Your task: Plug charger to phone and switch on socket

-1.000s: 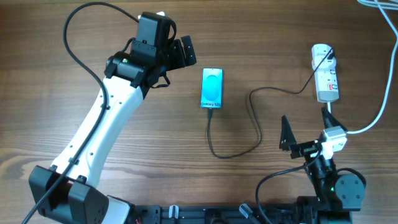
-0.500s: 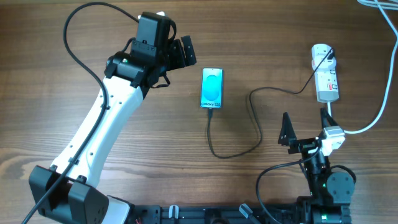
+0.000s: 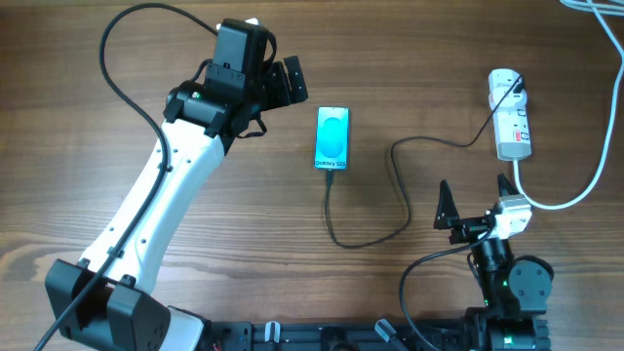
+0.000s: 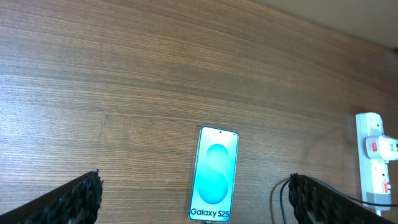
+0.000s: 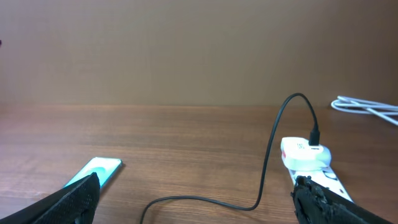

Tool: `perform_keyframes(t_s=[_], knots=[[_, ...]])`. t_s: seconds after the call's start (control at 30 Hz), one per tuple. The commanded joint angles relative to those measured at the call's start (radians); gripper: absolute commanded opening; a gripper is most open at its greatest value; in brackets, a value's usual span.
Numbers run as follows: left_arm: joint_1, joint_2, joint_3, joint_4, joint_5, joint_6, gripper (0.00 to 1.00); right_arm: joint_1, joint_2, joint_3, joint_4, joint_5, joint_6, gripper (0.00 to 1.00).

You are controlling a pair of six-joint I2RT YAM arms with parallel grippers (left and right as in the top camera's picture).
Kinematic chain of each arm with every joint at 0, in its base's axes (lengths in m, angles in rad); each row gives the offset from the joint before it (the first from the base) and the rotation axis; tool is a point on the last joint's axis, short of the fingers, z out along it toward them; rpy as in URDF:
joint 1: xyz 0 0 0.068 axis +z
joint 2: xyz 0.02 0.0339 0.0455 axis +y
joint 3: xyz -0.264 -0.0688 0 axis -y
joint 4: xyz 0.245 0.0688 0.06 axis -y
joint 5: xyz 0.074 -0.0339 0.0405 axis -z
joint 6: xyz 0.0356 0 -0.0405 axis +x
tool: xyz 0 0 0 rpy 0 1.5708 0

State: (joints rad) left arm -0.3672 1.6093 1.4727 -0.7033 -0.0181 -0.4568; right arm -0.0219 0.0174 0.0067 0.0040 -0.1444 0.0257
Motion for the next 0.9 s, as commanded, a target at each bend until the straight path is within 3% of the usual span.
perform_keyframes(t_s=[0.0,0.87], knots=[[0.006,0.007,0.001,0.003,-0.014,0.012,1.00,0.006,-0.014,-0.002,0.001,0.019,-0.054,1.00],[0.006,0.007,0.001,0.003,-0.014,0.012,1.00,0.006,-0.014,-0.002,-0.002,0.058,0.002,1.00]])
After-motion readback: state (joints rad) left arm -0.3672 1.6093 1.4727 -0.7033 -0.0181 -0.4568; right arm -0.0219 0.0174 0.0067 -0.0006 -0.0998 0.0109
